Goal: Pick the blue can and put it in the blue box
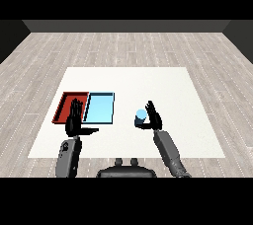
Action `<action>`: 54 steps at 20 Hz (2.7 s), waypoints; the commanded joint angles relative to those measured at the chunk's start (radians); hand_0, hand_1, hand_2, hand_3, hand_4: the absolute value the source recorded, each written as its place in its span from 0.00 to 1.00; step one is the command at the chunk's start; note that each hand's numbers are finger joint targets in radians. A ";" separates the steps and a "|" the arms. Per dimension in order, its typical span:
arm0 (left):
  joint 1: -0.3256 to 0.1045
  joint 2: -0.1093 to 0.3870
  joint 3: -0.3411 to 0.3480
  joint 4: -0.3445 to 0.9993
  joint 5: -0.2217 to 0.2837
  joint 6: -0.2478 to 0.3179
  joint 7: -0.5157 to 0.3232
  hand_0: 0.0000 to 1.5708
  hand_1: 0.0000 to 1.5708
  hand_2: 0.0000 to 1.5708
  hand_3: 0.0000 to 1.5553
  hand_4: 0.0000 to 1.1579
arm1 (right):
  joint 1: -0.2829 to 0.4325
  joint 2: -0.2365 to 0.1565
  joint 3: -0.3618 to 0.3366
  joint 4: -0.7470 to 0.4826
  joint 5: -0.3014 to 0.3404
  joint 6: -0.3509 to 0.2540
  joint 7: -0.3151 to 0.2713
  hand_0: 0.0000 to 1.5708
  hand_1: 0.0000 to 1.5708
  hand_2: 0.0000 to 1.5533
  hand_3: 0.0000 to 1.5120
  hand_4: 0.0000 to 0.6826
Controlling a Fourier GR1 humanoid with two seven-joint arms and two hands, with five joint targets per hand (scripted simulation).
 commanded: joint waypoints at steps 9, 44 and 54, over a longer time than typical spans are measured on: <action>0.020 0.002 0.003 -0.077 0.006 0.023 0.049 0.00 0.00 0.00 0.00 0.00 | -0.113 -0.002 0.021 0.078 -0.051 -0.044 0.027 0.00 0.00 0.00 0.00 0.00; -0.004 -0.004 -0.018 0.063 -0.026 -0.007 -0.038 0.00 0.00 0.00 0.00 0.00 | -0.175 -0.026 0.124 0.062 0.038 -0.241 0.024 0.95 0.95 0.93 0.93 0.96; -0.025 -0.041 -0.175 0.068 -0.050 0.033 0.079 0.00 0.00 0.00 0.00 0.00 | -0.173 -0.036 0.147 -0.120 0.090 -0.196 0.027 0.92 0.92 0.92 0.93 0.97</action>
